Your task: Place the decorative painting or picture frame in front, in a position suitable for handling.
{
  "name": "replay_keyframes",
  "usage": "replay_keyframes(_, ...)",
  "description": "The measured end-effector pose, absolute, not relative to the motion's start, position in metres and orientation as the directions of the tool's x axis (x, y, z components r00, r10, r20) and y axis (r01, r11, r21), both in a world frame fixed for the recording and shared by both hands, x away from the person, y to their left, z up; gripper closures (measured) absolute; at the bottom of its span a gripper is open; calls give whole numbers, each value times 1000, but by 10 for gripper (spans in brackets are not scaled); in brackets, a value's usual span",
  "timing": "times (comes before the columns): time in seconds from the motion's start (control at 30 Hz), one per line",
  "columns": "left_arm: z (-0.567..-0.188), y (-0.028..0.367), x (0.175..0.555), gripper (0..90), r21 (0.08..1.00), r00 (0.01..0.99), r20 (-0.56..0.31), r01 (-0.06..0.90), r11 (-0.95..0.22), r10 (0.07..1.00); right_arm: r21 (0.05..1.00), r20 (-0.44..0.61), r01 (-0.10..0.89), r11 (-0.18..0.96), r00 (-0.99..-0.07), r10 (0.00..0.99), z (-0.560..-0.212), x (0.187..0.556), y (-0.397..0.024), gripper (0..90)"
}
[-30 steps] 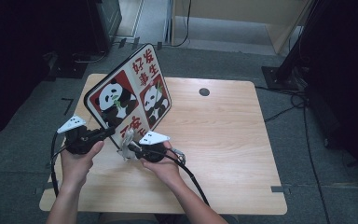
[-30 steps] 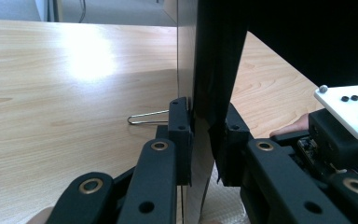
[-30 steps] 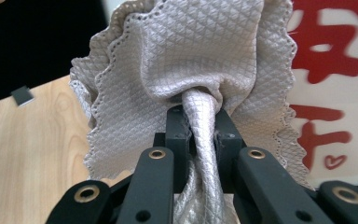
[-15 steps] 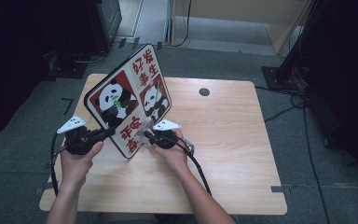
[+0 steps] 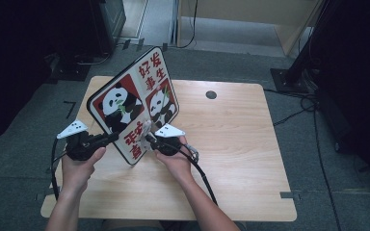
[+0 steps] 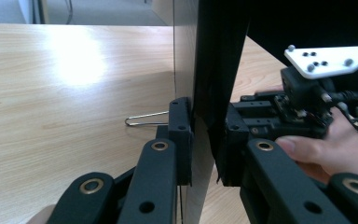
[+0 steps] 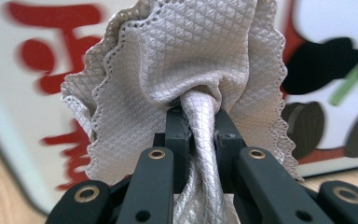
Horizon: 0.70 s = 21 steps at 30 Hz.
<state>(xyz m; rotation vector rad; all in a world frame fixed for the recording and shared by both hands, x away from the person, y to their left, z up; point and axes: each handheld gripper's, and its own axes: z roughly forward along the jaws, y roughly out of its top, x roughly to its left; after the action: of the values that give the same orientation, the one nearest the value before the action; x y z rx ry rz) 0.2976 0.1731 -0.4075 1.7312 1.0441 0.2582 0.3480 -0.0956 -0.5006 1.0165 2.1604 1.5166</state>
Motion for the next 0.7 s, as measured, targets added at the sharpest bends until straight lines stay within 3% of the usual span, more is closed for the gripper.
replay_keyframes(0.33, -408, 177, 299, 801, 855, 618, -305, 513, -78, 725, 921, 102, 319, 222, -750, 653, -500, 317, -75, 810)
replay_keyframes(0.43, -408, 177, 298, 801, 856, 619, -302, 511, -81, 725, 924, 112, 319, 212, -753, 648, -500, 322, -79, 810)
replay_keyframes(0.6, -408, 177, 298, 801, 856, 628, -299, 510, -90, 718, 925, 127, 345, 161, -679, 723, -501, 341, -96, 812)
replay_keyframes(0.7, -408, 178, 299, 801, 855, 641, -300, 509, -98, 706, 925, 107, 333, 182, -691, 715, -498, 335, -94, 812)
